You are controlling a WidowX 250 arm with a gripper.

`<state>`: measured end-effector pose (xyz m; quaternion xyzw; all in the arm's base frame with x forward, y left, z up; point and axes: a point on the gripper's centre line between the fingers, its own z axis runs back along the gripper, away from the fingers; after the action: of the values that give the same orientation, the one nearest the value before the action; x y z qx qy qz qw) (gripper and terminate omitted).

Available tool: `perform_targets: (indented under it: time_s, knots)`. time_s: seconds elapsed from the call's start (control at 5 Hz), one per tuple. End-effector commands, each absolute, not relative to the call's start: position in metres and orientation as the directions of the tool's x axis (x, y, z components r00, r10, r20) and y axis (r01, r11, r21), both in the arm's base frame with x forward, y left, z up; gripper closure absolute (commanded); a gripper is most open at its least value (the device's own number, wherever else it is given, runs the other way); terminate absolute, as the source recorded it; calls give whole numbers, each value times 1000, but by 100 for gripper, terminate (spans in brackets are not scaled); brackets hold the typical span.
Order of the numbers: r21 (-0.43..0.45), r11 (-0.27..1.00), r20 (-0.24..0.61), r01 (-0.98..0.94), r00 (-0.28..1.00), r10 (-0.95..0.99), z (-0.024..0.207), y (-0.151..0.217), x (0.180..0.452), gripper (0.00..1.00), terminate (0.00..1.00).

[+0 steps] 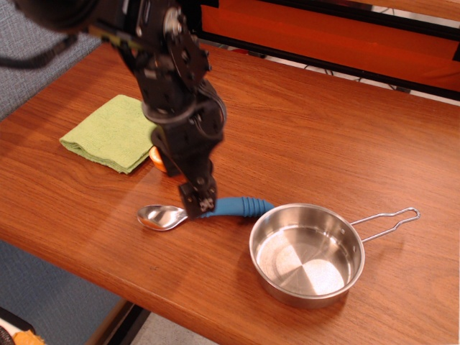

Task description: Move the spoon and place it above the silver vessel in horizontal direction.

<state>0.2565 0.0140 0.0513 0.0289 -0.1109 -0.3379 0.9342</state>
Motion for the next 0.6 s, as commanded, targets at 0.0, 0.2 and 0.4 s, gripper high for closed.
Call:
perform_targets:
  time_s: [0.0, 0.2, 0.4]
  knots:
    - [130, 403, 291, 906, 354, -889, 41, 2, 273, 0, 0]
    - [124, 391, 229, 912, 357, -906, 34, -2, 282, 0, 0]
    - [112, 391, 164, 914, 371, -914, 25, -6, 281, 0, 0]
